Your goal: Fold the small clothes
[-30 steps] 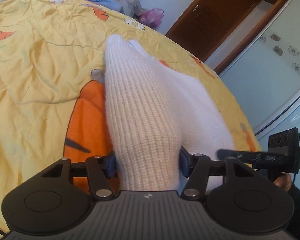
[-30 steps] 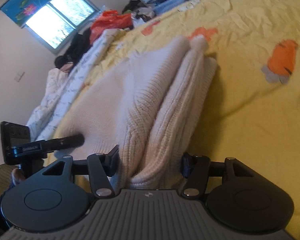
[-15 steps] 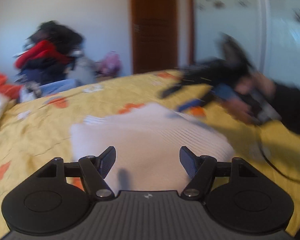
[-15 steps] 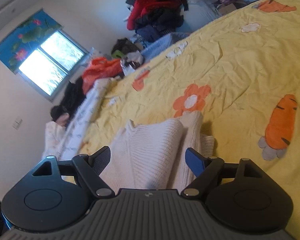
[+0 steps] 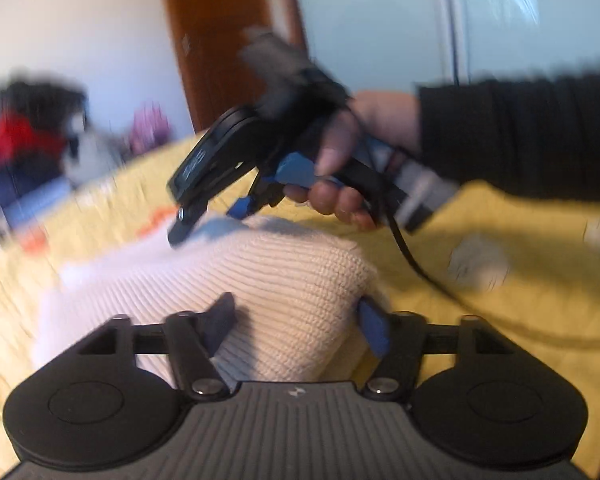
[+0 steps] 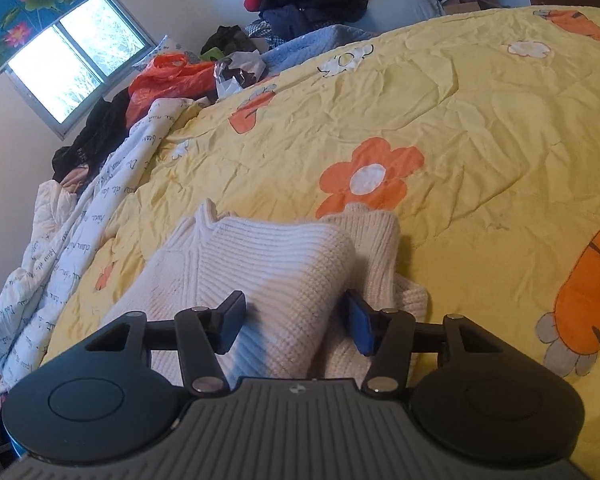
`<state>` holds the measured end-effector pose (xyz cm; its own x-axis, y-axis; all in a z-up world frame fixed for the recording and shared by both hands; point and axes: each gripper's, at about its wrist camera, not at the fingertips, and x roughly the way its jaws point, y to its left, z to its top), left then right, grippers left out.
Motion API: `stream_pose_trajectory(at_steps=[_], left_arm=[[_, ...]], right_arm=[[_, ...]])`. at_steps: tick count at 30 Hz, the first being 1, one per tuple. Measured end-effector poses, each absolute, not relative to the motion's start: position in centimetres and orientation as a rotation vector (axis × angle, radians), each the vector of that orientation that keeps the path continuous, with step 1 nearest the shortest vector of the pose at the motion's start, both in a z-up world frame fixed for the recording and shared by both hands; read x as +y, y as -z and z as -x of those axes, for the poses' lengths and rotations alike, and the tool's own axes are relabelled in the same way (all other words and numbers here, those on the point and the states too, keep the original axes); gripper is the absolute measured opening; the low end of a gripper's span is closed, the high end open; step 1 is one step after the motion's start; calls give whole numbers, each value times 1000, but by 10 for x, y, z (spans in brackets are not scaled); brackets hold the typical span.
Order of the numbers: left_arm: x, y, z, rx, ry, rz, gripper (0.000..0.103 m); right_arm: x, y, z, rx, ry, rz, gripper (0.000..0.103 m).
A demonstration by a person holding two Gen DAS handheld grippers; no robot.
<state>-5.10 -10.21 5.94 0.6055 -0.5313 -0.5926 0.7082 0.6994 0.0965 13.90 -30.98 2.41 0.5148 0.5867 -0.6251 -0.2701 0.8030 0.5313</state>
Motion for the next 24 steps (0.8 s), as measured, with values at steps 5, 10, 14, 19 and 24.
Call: stream_pose_trajectory(at_steps=[5, 10, 14, 19, 24], left_arm=[[-100, -58, 40, 601, 704, -290, 32], [-106, -72, 43, 562, 699, -293, 29], [-117, -47, 27, 638, 688, -282, 29], [-120, -49, 24, 635, 688, -269, 29], [-123, -50, 17, 639, 687, -269, 30]], right_arm=[[-313, -22, -140, 876, -510, -407, 23], [-319, -49, -131, 786, -541, -400, 16], [-333, -26, -152, 882, -486, -425, 14], [-331, -16, -143, 857, -446, -432, 24], [-330, -32, -135, 823, -407, -430, 38]])
